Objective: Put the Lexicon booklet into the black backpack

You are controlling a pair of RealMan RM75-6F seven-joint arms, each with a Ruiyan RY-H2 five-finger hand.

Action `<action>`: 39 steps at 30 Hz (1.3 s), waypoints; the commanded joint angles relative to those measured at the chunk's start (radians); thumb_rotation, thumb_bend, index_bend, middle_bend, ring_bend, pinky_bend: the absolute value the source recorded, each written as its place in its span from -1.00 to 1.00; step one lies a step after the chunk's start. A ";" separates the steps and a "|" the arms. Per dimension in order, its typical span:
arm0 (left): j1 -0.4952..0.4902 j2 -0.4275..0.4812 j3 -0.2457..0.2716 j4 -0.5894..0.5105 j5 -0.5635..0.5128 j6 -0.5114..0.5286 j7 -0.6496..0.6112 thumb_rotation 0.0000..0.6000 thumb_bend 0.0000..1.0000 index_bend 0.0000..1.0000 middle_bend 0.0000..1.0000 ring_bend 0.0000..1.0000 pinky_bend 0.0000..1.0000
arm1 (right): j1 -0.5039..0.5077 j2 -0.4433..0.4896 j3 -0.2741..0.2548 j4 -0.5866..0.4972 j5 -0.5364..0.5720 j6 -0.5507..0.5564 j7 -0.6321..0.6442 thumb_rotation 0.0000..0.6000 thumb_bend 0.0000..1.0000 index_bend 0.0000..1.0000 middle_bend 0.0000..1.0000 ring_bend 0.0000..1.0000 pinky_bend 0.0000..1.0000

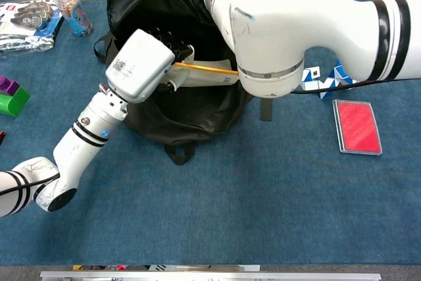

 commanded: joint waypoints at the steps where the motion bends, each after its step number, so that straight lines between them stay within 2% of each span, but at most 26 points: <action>1: -0.010 -0.006 0.021 0.017 0.015 -0.010 0.012 1.00 -0.16 0.32 0.22 0.00 0.06 | 0.001 0.002 0.002 -0.003 0.005 0.002 0.002 1.00 0.65 0.66 0.41 0.34 0.92; 5: -0.019 -0.011 0.049 0.044 0.033 -0.018 0.032 1.00 -0.16 0.32 0.22 0.00 0.05 | 0.002 0.004 0.002 -0.006 0.007 0.007 0.005 1.00 0.65 0.66 0.41 0.34 0.92; 11: -0.026 -0.005 0.050 0.062 0.022 -0.028 0.049 1.00 -0.16 0.32 0.22 0.00 0.05 | 0.000 0.010 -0.005 -0.012 0.006 0.012 0.003 1.00 0.65 0.66 0.41 0.34 0.92; 24: -0.026 -0.016 -0.071 0.015 -0.113 -0.034 0.020 1.00 -0.16 0.42 0.31 0.04 0.06 | 0.004 0.006 -0.009 -0.009 0.005 0.014 0.014 1.00 0.65 0.66 0.41 0.34 0.92; 39: -0.028 -0.053 -0.060 0.058 -0.132 -0.090 0.059 1.00 -0.16 0.43 0.32 0.05 0.06 | 0.001 0.010 -0.008 -0.023 0.006 0.021 0.020 1.00 0.65 0.66 0.41 0.34 0.92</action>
